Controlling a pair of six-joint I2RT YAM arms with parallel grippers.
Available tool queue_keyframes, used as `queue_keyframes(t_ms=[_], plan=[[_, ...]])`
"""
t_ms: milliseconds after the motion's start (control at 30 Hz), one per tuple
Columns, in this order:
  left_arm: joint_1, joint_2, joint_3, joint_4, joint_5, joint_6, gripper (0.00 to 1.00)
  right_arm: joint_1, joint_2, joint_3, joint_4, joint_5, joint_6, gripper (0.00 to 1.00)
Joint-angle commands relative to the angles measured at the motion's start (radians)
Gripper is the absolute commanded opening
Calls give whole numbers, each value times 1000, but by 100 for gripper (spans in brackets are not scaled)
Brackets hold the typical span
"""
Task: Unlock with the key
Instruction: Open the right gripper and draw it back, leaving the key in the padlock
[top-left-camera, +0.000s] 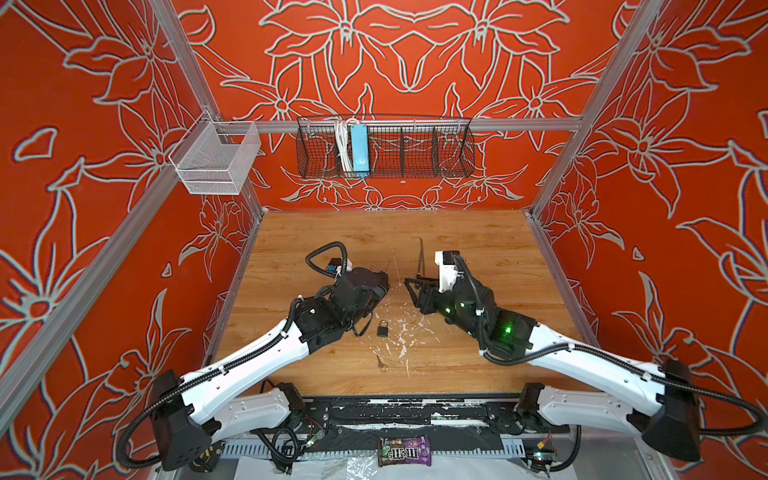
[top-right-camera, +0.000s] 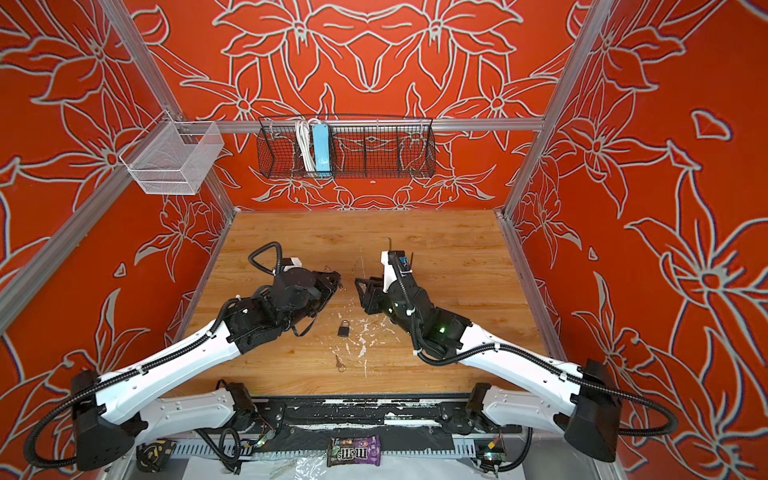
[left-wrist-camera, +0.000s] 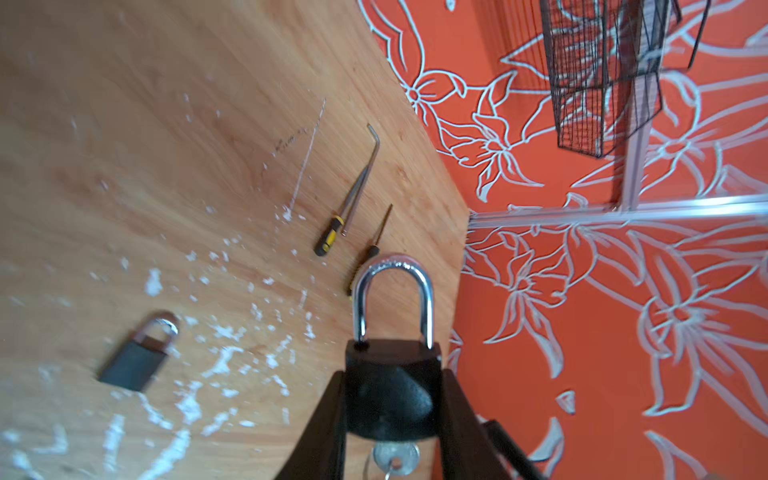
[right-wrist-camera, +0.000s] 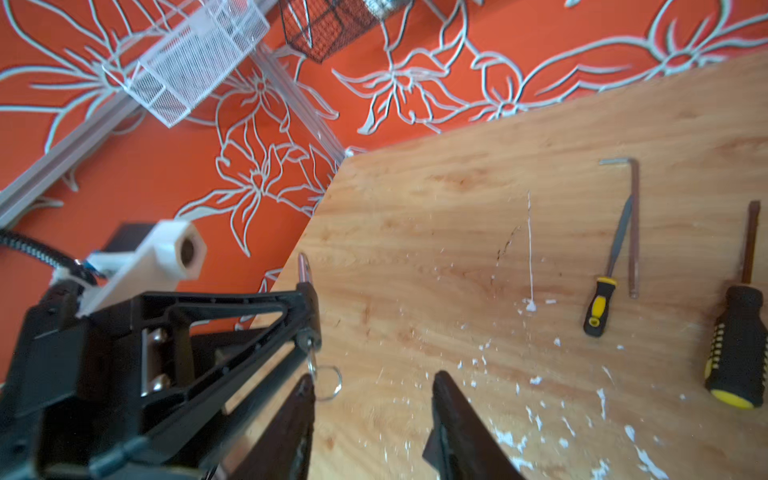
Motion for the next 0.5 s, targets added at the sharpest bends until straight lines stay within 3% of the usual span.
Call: queue_keyframes(t_ms=[0, 100, 233, 367, 467], plan=[[12, -55, -10, 3, -21, 366, 0, -80, -18, 73, -174, -227, -48, 50], [12, -80, -50, 95, 45, 709, 0, -107, -5, 145, -311, -311, -113, 52], [12, -125, -132, 181, 118, 969, 0, -146, 60, 268, -473, -397, -162, 54], [12, -129, -172, 215, 159, 1089, 0, -175, 121, 363, -532, -481, -187, 56], [12, -146, -213, 268, 203, 1145, 0, -182, 214, 478, -634, -462, -236, 57]])
